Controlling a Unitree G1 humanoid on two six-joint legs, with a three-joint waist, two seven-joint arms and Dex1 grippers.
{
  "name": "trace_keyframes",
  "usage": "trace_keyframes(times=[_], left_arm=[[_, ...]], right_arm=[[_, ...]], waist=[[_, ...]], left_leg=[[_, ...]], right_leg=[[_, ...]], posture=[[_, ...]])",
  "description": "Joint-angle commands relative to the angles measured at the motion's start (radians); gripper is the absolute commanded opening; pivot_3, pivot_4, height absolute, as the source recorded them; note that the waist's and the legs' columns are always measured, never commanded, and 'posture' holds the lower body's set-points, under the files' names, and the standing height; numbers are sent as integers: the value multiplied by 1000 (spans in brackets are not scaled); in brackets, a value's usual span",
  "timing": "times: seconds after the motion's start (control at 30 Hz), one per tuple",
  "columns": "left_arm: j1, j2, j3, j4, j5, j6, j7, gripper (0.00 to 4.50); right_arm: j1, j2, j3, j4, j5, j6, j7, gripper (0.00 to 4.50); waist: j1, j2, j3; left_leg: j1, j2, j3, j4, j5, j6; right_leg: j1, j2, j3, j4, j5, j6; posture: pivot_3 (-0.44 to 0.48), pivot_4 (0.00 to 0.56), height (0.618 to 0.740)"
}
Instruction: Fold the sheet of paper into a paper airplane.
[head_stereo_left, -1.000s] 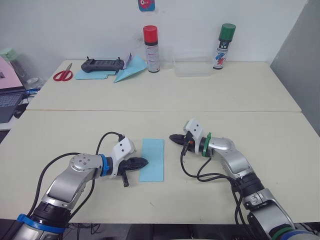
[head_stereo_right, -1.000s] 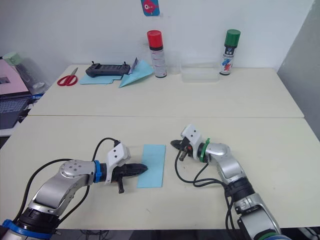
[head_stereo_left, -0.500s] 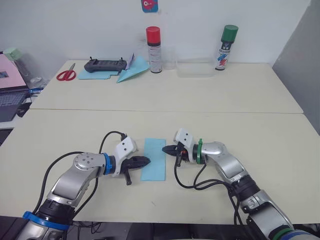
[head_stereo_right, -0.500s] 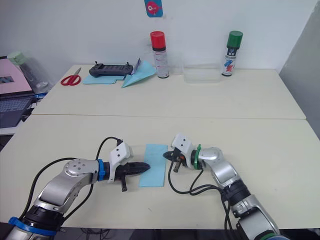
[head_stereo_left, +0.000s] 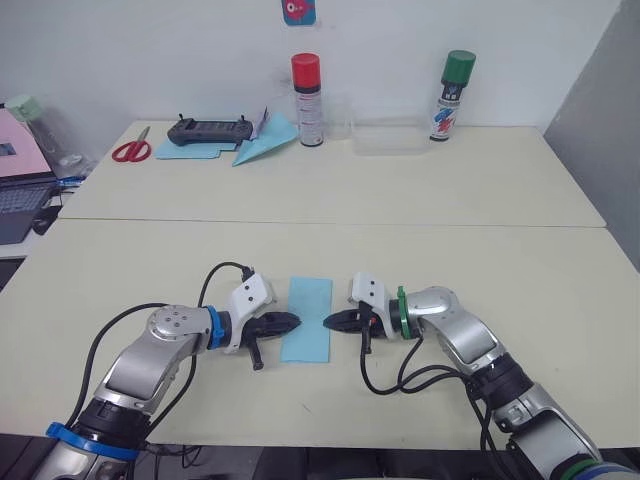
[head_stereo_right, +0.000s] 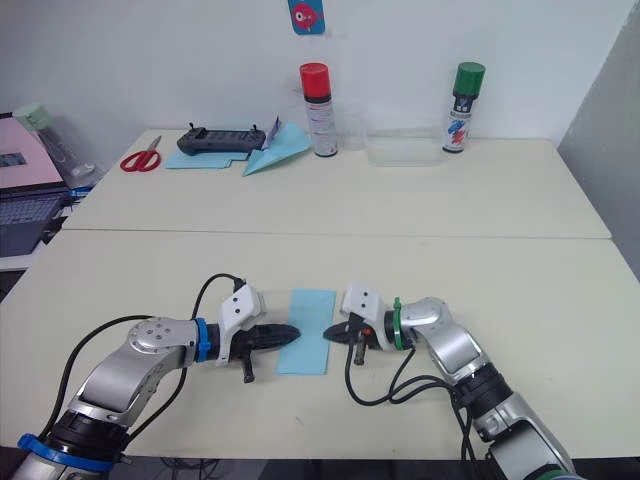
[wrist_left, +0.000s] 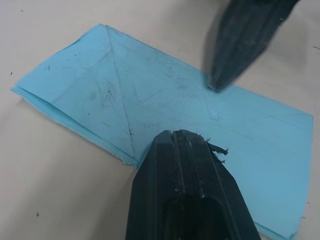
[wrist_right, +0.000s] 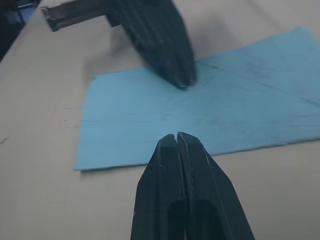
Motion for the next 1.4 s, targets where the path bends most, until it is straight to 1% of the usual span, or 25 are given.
trace_keyframes(times=[0.03,0.2,0.3,0.4,0.5,0.6,0.73,0.8,0.93,0.97,1.07,1.2,1.4], left_arm=[[33,14,-16,48,53,28,28,0],[36,14,-19,42,52,35,26,0],[31,14,-20,44,53,35,23,0],[17,8,-22,49,52,36,23,0],[8,1,-22,57,53,32,27,0],[-1,-5,-27,76,58,18,28,0],[-22,-22,-30,101,62,4,33,0],[-31,-28,-31,112,64,-3,34,0],[-44,-36,-30,131,73,-15,36,0],[-44,-38,-29,132,75,-17,37,0],[-42,-42,-28,129,78,-19,39,0],[-32,-37,-16,114,73,-16,42,0],[-40,-23,129,66,-55,92,46,0]], right_arm=[[42,-52,92,-35,13,101,96,36],[44,-85,121,-74,37,167,139,36],[46,-92,121,-82,46,183,149,36],[40,-91,75,-90,68,193,127,36],[30,-90,-5,-124,127,250,102,36],[24,-94,-91,-201,220,337,91,36],[-4,-85,-145,-259,271,384,50,36],[-18,-65,-146,-253,263,371,17,36],[-46,28,-136,-132,158,238,-138,36],[-46,39,-128,-108,139,209,-155,36],[-30,40,-84,-49,94,149,-156,36],[-12,10,-22,22,15,63,-153,36],[-8,-5,9,56,-22,24,-146,36]], waist=[[-1,0,0],[-1,1,-2],[-1,2,-4],[0,2,-5],[2,2,-5],[6,2,-4],[7,2,-3],[7,2,-3],[6,2,-3],[6,2,-3],[7,2,-3],[6,3,-3],[-3,3,-3]], left_leg=[[0,0,0,0,0,0],[0,0,0,-1,0,0],[-1,1,0,-4,0,0],[-1,0,0,-4,-1,-1],[-2,0,0,-4,-1,-1],[-2,0,-1,-4,-1,-1],[-3,0,-1,-4,-1,-1],[-3,1,-1,-4,-1,-1],[-3,1,0,-4,-1,-1],[-4,0,0,-4,-1,-1],[-6,0,0,-4,-1,-1],[-10,0,-1,-3,0,-1],[-10,0,-1,-4,0,-1]], right_leg=[[0,0,0,0,0,0],[0,0,0,-2,0,0],[1,0,-1,-9,0,1],[2,0,-1,-10,1,1],[1,0,-2,-10,1,1],[1,0,-2,-10,1,2],[0,0,-2,-10,1,2],[0,0,-2,-10,1,2],[0,0,-2,-10,1,2],[-1,0,-2,-10,1,3],[-1,0,-2,-10,4,7],[-1,0,-2,-9,6,10],[-1,1,-2,-9,6,9]], posture=[[0,150,740],[0,150,740],[0,150,740],[0,150,740],[0,150,740],[0,150,740],[0,150,740],[0,150,740],[0,150,740],[0,150,740],[0,150,740],[0,150,740],[0,150,740]])
